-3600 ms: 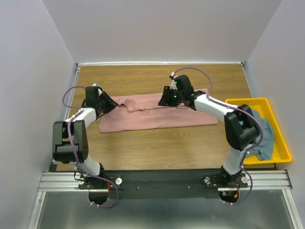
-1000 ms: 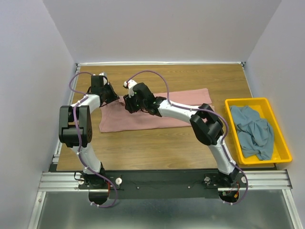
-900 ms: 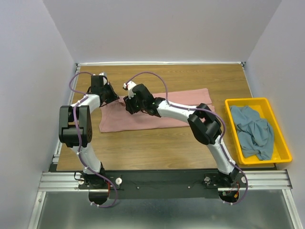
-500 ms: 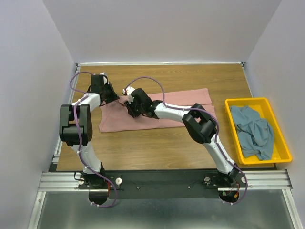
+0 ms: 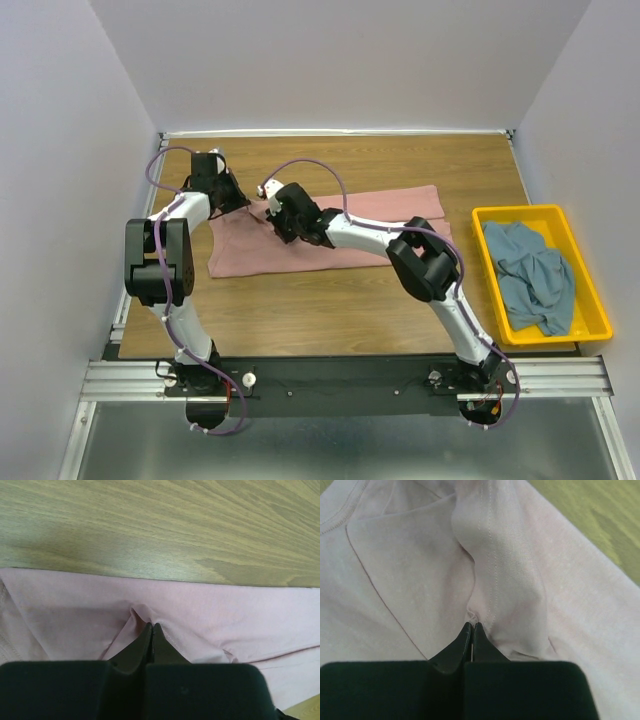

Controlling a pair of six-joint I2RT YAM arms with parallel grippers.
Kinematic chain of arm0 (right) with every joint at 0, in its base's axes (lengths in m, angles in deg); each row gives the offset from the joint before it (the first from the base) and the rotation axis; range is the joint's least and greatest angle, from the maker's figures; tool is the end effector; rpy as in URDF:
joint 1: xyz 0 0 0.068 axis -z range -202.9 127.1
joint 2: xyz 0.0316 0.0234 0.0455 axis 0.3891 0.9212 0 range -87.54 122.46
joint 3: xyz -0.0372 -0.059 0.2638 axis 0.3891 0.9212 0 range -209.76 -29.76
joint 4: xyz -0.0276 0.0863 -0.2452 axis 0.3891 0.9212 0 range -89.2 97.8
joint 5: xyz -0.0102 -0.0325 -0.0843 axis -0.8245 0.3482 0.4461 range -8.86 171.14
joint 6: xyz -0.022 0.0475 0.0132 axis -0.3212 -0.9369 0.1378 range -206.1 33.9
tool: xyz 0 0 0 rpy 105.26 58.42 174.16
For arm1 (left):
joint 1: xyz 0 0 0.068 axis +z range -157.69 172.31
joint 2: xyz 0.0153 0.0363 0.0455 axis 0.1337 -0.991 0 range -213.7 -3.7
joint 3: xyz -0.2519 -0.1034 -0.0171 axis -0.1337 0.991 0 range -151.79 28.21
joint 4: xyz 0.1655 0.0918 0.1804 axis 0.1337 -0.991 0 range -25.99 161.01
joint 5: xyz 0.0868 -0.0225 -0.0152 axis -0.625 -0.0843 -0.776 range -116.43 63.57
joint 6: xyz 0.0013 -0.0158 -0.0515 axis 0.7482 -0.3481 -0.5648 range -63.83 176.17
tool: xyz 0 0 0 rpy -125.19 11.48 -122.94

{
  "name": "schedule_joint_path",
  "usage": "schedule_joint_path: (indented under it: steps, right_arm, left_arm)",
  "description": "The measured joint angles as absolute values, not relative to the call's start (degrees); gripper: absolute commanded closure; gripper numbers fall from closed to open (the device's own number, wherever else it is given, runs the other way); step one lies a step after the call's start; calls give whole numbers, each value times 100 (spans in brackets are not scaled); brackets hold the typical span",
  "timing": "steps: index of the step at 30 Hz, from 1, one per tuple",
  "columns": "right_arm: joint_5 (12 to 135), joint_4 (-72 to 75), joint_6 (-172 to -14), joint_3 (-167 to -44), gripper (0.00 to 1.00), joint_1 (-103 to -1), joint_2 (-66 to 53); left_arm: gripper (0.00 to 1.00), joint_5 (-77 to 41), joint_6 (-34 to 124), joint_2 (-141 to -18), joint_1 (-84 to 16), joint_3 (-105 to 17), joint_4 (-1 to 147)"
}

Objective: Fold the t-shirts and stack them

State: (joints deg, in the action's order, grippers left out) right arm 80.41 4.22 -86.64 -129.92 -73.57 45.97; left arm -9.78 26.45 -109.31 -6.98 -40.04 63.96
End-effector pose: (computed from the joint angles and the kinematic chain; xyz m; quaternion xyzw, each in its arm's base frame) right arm 0.3339 0.4080 0.1548 -0.3813 0.8086 0.1988 0.4016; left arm 0.3995 -0.0052 0.1912 -0.1852 0.8950 -0.2252 0.3377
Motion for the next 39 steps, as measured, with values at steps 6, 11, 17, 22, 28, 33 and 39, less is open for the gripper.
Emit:
schedule_joint_path:
  steps: [6, 11, 17, 22, 28, 33, 39]
  right_arm:
    - [8279, 551, -8369, -12795, 99, -7355, 4119]
    - [8452, 573, -8106, -12681, 99, -7351, 3682]
    - [8469, 597, -7947, -12445, 99, -7333, 3419]
    - [8445, 702, -7875, -12179, 99, -7333, 3319]
    - [8336, 805, -7857, -11956, 99, -7333, 3216]
    - [8096, 919, -7862, -11881, 99, -7331, 3048]
    - [7663, 1004, -7958, -11785, 97, -7331, 2901]
  left_arm:
    - [100, -991, 2643, -10928, -698, -4120, 6228]
    - [100, -1000, 2645, -10924, -698, -4277, 6064]
    - [100, -1011, 2684, -10904, -698, -4393, 5778]
    - [100, -1009, 2778, -10830, -698, -4411, 5478]
    - [100, -1011, 2934, -10633, -708, -4411, 5076]
    - [100, -1013, 3117, -10413, -708, -4389, 4742]
    - [100, -1022, 3292, -10211, -708, -4122, 4608]
